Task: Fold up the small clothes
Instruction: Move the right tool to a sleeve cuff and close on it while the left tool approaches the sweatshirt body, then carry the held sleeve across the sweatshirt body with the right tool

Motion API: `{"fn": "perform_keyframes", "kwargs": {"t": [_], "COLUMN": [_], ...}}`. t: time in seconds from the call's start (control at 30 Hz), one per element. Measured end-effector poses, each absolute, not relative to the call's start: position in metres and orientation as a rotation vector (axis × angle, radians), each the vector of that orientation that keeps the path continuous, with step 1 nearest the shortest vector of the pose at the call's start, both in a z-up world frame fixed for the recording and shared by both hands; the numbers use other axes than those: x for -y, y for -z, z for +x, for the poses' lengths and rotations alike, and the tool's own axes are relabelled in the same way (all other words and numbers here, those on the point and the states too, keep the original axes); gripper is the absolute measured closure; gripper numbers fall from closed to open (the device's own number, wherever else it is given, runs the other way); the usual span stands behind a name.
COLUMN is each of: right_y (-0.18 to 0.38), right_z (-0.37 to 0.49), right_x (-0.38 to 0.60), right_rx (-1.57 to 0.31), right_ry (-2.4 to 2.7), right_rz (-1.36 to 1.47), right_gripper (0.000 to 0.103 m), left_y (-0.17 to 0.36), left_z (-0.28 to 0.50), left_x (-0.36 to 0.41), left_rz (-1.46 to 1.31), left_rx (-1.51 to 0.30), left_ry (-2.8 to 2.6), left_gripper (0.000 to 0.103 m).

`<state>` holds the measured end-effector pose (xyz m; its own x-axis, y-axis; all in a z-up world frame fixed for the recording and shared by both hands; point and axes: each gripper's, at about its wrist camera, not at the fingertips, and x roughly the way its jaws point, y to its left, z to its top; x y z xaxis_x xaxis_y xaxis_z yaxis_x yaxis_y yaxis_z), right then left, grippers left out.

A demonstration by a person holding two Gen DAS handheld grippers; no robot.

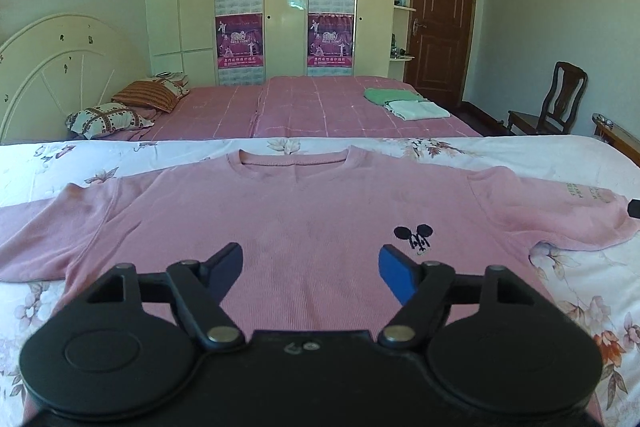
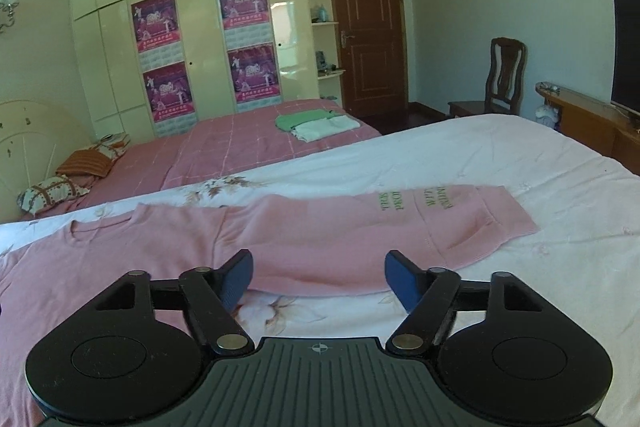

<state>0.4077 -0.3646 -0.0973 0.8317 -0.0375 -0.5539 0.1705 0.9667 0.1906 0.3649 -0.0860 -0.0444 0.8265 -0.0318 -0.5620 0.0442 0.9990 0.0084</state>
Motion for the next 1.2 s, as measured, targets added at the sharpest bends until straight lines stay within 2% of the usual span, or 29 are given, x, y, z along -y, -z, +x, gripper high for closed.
{"fn": "perform_keyframes", "kwargs": {"t": [0.17,0.5,0.77,0.8,0.87,1.03,1.13,1.2], "right_y": [0.125,0.177,0.181,0.180,0.179,0.152,0.142,0.114], "right_z": [0.437,0.446,0.437,0.436,0.441,0.439,0.446,0.441], "right_x": [0.422,0.550,0.585,0.588,0.591,0.574,0.553,0.528], "right_rx": [-0.592,-0.615,-0.571,-0.564,-0.592,-0.605,-0.701,-0.628], "right_ry": [0.207,0.419,0.367,0.363,0.359,0.429,0.492,0.436], "right_rz": [0.302,0.652,0.801,0.808,0.765,0.575,0.439,0.406], "right_gripper": [0.057,0.057,0.057,0.064,0.095,0.095,0.095,0.095], "left_y": [0.061,0.095,0.097,0.096,0.092,0.087,0.085,0.084], "left_z": [0.397,0.425,0.434,0.435,0.434,0.430,0.428,0.429], "left_x": [0.094,0.095,0.065,0.058,0.043,-0.003,-0.031,-0.048], "left_rz": [0.039,0.079,0.049,0.036,0.031,0.032,0.026,0.017], "left_rx": [-0.602,-0.684,-0.723,-0.731,-0.741,-0.760,-0.764,-0.760], "left_ry": [0.048,0.039,0.006,-0.001,-0.018,-0.034,-0.047,-0.048], "left_gripper": [0.035,0.034,0.035,0.035,0.035,0.034,0.034,0.034]}}
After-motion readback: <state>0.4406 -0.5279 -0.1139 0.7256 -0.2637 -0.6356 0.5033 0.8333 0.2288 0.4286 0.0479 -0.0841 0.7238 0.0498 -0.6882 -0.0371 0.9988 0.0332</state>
